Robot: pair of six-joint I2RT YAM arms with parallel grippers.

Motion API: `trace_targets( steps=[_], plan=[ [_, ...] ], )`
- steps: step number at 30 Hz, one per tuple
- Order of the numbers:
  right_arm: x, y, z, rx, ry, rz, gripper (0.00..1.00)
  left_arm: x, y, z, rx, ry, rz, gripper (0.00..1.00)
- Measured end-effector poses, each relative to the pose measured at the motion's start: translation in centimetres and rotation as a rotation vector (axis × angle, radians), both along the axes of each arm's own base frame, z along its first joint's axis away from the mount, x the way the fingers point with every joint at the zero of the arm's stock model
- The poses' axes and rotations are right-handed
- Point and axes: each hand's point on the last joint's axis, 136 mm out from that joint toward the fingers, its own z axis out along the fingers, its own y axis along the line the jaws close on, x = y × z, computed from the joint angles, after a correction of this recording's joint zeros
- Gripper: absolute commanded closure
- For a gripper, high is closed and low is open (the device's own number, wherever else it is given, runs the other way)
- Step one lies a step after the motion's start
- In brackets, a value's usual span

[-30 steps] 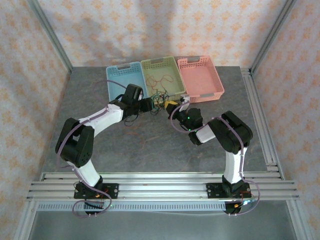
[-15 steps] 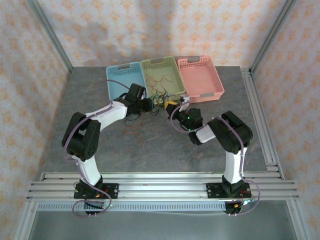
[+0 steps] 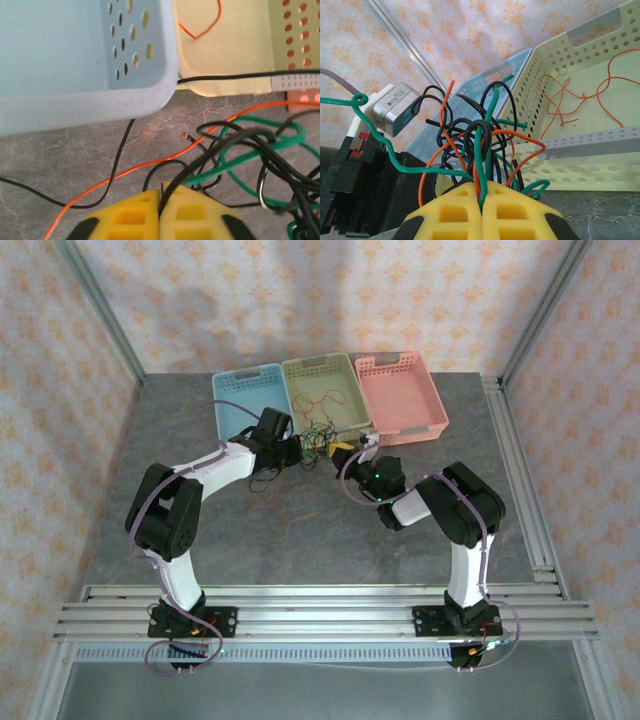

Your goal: Untangle the cables

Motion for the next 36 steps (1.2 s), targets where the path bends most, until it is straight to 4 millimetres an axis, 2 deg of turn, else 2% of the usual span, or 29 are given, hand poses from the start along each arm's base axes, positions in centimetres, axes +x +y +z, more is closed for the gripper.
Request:
trace_targets(
  steps=[4, 5, 9, 11, 16, 19, 25, 32, 36],
  plan=[
    [0.0, 0.0, 0.0, 0.000, 0.000, 0.000, 1.00, -0.9, 1.0, 0.0, 0.025, -0.008, 0.021, 1.00],
    [0.0, 0.0, 0.0, 0.000, 0.000, 0.000, 0.97, -1.4, 1.5, 0.1, 0.036, -0.015, 0.029, 1.00],
    [-0.1, 0.1, 0.0, 0.005, 0.003, 0.008, 0.60, -3.6, 3.8, 1.5, 0.081, -0.064, 0.074, 1.00],
    [-0.1, 0.1, 0.2, 0.008, -0.003, 0.007, 0.53, -4.7, 4.9, 2.2, 0.098, -0.092, 0.099, 1.00],
    [-0.1, 0.2, 0.4, 0.013, -0.009, 0.015, 0.53, -6.8, 6.3, 1.2, 0.119, -0.098, 0.117, 1.00],
    [-0.3, 0.6, 0.6, 0.016, -0.013, 0.041, 0.56, -7.3, 6.5, 0.7, 0.121, -0.093, 0.117, 1.00],
    [-0.2, 2.7, 1.2, 0.053, -0.016, 0.148, 0.55, -6.9, 6.2, 1.0, 0.104, -0.121, 0.116, 1.00],
    [-0.1, 4.3, 0.0, 0.074, 0.036, 0.228, 0.54, -7.2, 6.2, 1.4, 0.083, -0.153, 0.113, 1.00],
    [-0.3, 5.5, -0.5, 0.056, 0.070, 0.261, 0.54, -7.3, 5.3, 1.8, 0.077, -0.178, 0.082, 1.00]
  ],
)
